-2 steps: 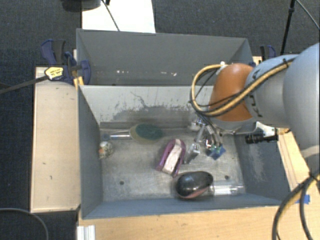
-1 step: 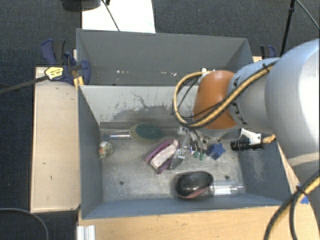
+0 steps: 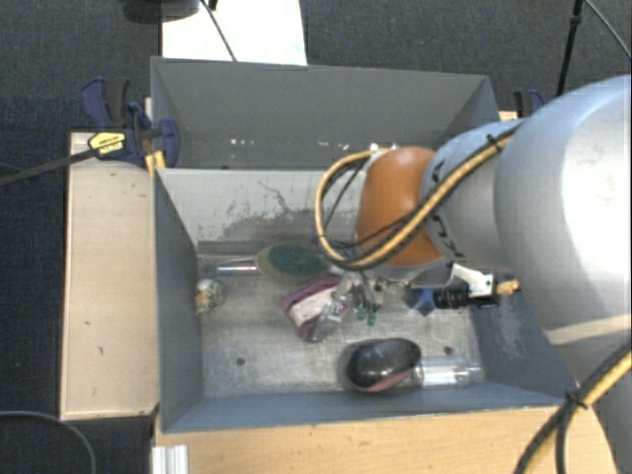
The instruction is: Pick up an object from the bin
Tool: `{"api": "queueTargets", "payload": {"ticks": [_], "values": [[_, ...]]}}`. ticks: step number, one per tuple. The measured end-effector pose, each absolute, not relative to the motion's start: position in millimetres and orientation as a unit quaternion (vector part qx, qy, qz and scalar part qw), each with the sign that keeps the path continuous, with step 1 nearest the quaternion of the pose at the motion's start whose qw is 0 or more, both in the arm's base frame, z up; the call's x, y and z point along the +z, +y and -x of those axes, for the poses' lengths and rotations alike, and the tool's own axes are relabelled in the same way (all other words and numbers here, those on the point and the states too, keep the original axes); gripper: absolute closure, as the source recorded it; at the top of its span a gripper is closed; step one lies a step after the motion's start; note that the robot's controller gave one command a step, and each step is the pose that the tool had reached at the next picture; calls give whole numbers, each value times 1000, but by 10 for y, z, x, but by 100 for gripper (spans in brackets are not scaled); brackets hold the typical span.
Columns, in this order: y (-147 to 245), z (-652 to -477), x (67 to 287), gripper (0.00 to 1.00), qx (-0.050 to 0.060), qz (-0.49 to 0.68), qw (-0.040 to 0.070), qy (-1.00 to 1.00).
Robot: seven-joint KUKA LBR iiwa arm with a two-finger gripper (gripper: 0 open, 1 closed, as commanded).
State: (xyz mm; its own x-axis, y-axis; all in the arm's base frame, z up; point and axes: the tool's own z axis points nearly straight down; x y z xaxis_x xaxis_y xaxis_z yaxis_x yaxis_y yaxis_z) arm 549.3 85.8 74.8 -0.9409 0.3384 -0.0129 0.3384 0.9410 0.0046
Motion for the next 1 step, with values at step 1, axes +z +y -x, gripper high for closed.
{"api": "queueTargets", "payload": {"ticks": [1], "values": [[1036, -5643, 833, 0, 1, -227, 2, 974]]}}
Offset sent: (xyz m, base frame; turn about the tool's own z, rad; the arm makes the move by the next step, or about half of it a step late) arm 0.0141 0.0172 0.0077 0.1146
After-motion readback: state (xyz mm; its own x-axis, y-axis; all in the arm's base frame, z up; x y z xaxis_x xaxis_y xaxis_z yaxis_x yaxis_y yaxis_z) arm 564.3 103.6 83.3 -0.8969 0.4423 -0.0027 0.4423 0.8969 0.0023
